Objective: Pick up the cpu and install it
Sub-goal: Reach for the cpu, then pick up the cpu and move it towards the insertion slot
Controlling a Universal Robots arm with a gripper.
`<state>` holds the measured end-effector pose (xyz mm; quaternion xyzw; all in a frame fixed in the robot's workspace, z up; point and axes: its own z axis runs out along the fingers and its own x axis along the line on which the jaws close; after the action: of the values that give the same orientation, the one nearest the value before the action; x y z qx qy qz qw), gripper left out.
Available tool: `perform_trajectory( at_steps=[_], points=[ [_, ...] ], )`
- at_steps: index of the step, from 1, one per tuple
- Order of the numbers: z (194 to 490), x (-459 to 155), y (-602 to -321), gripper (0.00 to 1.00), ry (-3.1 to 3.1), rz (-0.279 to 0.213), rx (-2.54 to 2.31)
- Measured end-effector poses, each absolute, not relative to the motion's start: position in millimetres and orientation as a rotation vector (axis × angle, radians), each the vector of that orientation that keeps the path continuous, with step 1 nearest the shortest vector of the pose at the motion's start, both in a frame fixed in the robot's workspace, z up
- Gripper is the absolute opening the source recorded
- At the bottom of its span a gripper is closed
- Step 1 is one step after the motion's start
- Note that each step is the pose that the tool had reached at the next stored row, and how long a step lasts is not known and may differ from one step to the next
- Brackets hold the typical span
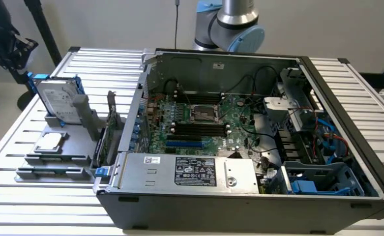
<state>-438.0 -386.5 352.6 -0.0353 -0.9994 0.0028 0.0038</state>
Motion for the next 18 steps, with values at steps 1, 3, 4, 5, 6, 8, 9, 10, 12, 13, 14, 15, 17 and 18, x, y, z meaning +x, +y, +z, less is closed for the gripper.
perform_trajectory(
  at_steps=[1, 3, 4, 5, 6, 8, 9, 10, 12, 13, 14, 15, 17, 18],
  points=[
    [352.5, -438.1, -386.5, 0.11, -3.132, 0.009, -0.111],
    [352.5, -438.2, -386.5, 0.11, -3.132, 0.009, -0.111],
    [352.5, -438.2, -386.5, 0.11, -3.132, 0.009, -0.111],
    [352.5, -438.3, -386.5, 0.11, -3.132, 0.009, -0.111],
    [352.5, -438.4, -386.5, 0.11, -3.132, 0.009, -0.111],
    [352.5, -438.5, -386.5, 0.11, -3.132, 0.009, -0.111],
    [352.5, -438.5, -386.5, 0.11, -3.132, 0.009, -0.111],
    [352.5, -438.6, -386.5, 0.11, -3.132, 0.009, -0.111],
    [352.5, -438.7, -386.5, 0.17, -3.132, 0.009, -0.111],
    [352.5, -438.7, -386.5, 0.17, -3.132, 0.009, -0.111],
    [352.5, -438.7, -386.5, 0.24, -3.132, 0.009, -0.111],
    [352.5, -438.8, -386.5, 0.30, -3.132, 0.009, -0.111],
    [352.5, -438.8, -386.5, 0.36, -3.132, 0.009, -0.111],
    [352.5, -438.9, -386.5, 0.42, -3.132, 0.009, -0.111]
  ],
)
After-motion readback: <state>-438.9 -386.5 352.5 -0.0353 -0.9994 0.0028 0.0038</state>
